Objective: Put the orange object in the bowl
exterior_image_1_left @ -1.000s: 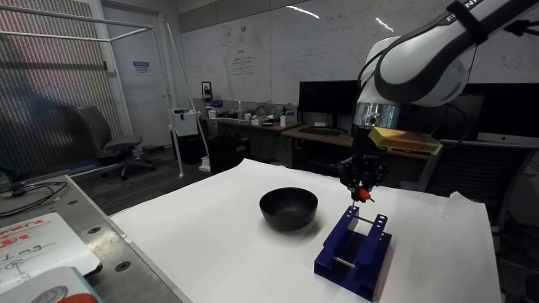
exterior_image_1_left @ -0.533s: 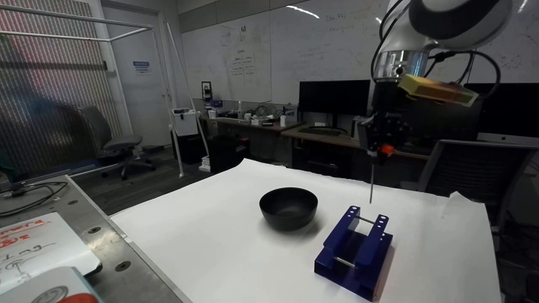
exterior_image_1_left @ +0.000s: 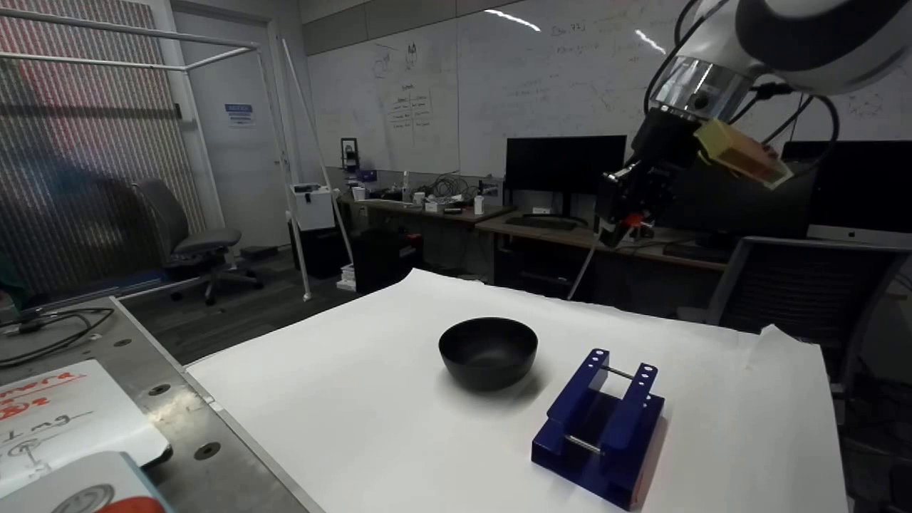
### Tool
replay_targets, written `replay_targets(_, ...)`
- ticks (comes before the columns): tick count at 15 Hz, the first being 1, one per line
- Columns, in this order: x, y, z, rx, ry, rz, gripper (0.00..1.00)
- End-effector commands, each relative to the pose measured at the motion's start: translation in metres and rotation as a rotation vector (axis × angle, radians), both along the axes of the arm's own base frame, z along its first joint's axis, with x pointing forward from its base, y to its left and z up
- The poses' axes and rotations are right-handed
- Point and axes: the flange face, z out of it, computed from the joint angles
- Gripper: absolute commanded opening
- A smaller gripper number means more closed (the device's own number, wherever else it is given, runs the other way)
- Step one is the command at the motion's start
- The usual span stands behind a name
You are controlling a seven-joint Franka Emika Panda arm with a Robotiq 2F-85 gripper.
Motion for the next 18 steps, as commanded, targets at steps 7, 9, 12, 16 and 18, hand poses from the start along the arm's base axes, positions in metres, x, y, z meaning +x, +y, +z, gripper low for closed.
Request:
replay_targets(7, 0.039, 0.074, -0.102, 0.025, -0.274, 0.076, 0.07)
replay_targets(9, 0.047, 0.09, -0.121, 0.027, -0.273, 0.096, 0.07)
replay_targets(12, 0.063, 0.099, -0.142, 0.023, -0.287, 0.096, 0.07)
replay_targets(16, 0.085, 0.09, -0.166, 0.012, -0.298, 0.081, 0.14)
replay_targets(18, 0.094, 0.076, -0.182, -0.001, -0.291, 0.064, 0.42)
